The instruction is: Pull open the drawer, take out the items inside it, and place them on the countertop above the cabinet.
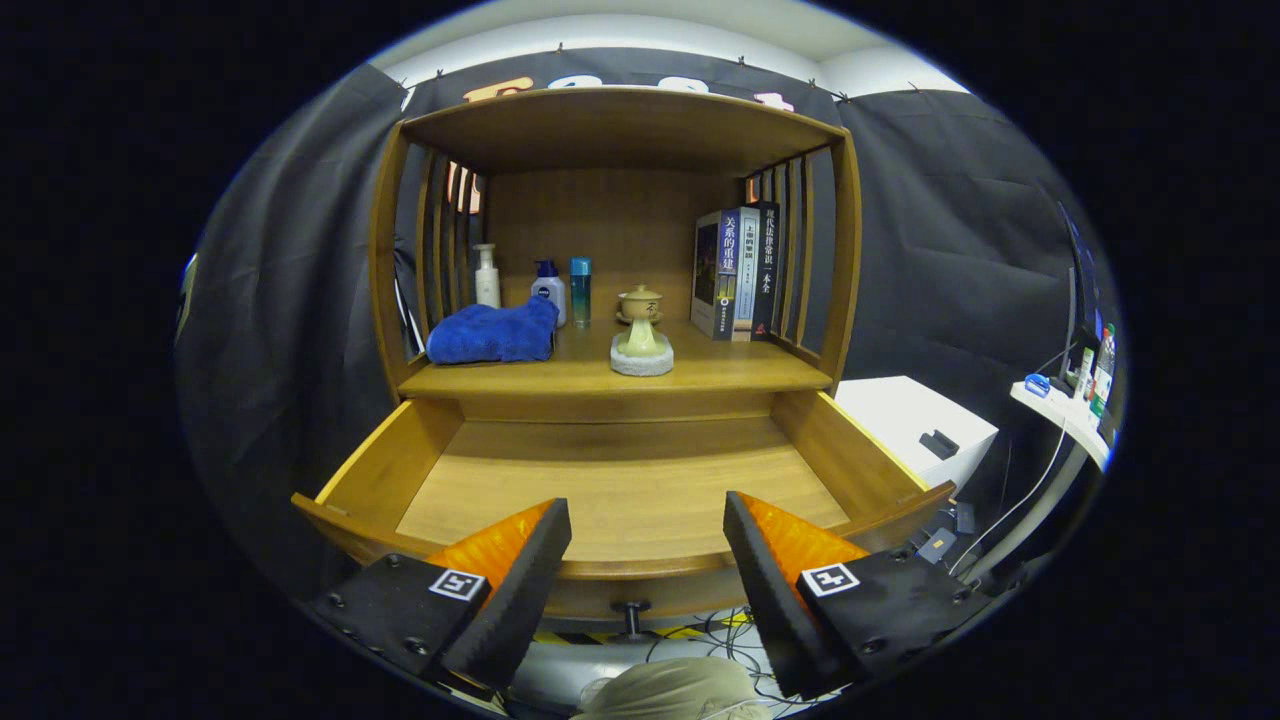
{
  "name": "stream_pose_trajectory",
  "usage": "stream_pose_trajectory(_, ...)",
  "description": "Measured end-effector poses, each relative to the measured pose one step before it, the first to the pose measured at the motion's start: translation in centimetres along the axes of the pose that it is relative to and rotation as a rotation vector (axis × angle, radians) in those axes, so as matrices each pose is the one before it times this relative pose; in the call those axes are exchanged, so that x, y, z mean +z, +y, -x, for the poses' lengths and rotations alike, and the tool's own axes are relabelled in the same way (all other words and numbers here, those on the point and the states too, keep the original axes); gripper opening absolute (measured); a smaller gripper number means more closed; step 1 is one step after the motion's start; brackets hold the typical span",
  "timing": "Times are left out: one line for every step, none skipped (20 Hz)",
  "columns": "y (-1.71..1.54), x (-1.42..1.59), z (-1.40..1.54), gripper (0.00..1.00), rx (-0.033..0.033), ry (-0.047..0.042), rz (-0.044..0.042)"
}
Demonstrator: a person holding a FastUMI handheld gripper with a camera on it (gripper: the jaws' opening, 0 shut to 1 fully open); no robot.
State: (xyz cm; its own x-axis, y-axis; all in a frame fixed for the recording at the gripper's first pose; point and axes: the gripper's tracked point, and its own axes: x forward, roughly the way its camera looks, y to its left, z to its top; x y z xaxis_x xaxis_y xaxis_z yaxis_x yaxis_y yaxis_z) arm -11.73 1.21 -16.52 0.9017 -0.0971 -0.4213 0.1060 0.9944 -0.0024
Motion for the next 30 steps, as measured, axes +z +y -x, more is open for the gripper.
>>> stream_pose_trajectory(0.154,-0.726,0.151,0.99,0.00083,0.00985,-0.00271)
stream_pose_trajectory(0.011,-0.578,0.058,0.99,0.00034,0.00721,-0.00254)
stream_pose_trajectory(0.126,-0.584,0.024,0.99,0.00150,0.00752,0.00104)
stream_pose_trajectory(0.141,0.075,0.165,0.99,0.00542,-0.01642,-0.00115)
stream_pose_trajectory(0.003,-0.004,0.051,0.98,-0.00240,-0.01152,0.00095)
stream_pose_trajectory(-0.073,-0.090,0.161,0.98,0.00105,0.00232,0.00767)
stream_pose_trajectory(0.144,-0.059,0.251,0.98,0.00377,-0.00615,0.01028)
stream_pose_trajectory(0.063,-0.237,0.195,0.98,0.00065,-0.00553,0.01205)
stream_pose_trajectory(-0.075,-0.444,0.247,0.98,-0.00425,0.00511,0.01442)
stream_pose_trajectory(0.032,-0.567,0.108,0.98,-0.00303,0.00531,0.01418)
stream_pose_trajectory(0.086,-0.433,0.083,0.98,-0.00385,-0.00143,0.01162)
stream_pose_trajectory(0.058,-0.362,-0.285,0.98,-0.00397,0.00458,0.01442)
stream_pose_trajectory(0.024,-0.544,-0.105,0.98,-0.00540,0.00792,0.00711)
stream_pose_trajectory(0.504,-0.377,0.045,0.97,0.01430,0.00075,-0.00807)
stream_pose_trajectory(0.252,0.354,-0.008,0.96,-0.00051,-0.01100,-0.00776)
stream_pose_trajectory(-0.200,-0.003,-0.152,0.95,0.00169,-0.00431,-0.00347)
stream_pose_trajectory(0.042,0.000,-0.188,0.94,0.00435,-0.00724,-0.00951)
stream_pose_trajectory(0.068,-0.145,0.083,0.93,0.00154,-0.00257,-0.00899)
stream_pose_trajectory(-0.022,0.099,-0.052,0.93,0.00052,-0.00432,-0.01195)
stream_pose_trajectory(-0.133,-0.030,-0.111,0.93,-0.00103,-0.00210,-0.01263)
stream_pose_trajectory(-0.084,0.090,-0.197,0.93,-0.00389,-0.00159,-0.01225)
stream_pose_trajectory(-0.224,0.213,-0.208,0.93,-0.00572,-0.00360,-0.01008)
stream_pose_trajectory(-0.270,0.115,-0.240,0.93,-0.00978,-0.00295,-0.00491)
stream_pose_trajectory(-0.288,0.143,-0.322,0.93,-0.00866,0.00205,0.00115)
stream_pose_trajectory(0.127,0.231,-0.287,0.93,0.00577,-0.00283,-0.00095)
stream_pose_trajectory(0.137,0.035,-0.383,0.93,0.00591,0.00442,-0.00282)
stream_pose_trajectory(-0.053,0.221,-0.239,0.93,0.00142,-0.00265,-0.00053)
stream_pose_trajectory(-0.033,0.098,-0.200,0.93,0.00118,0.00070,0.00356)
stream_pose_trajectory(0.033,0.051,-0.123,0.93,0.00094,0.00333,0.00318)
stream_pose_trajectory(0.013,0.176,-0.213,0.93,-0.00166,-0.00370,0.00512)
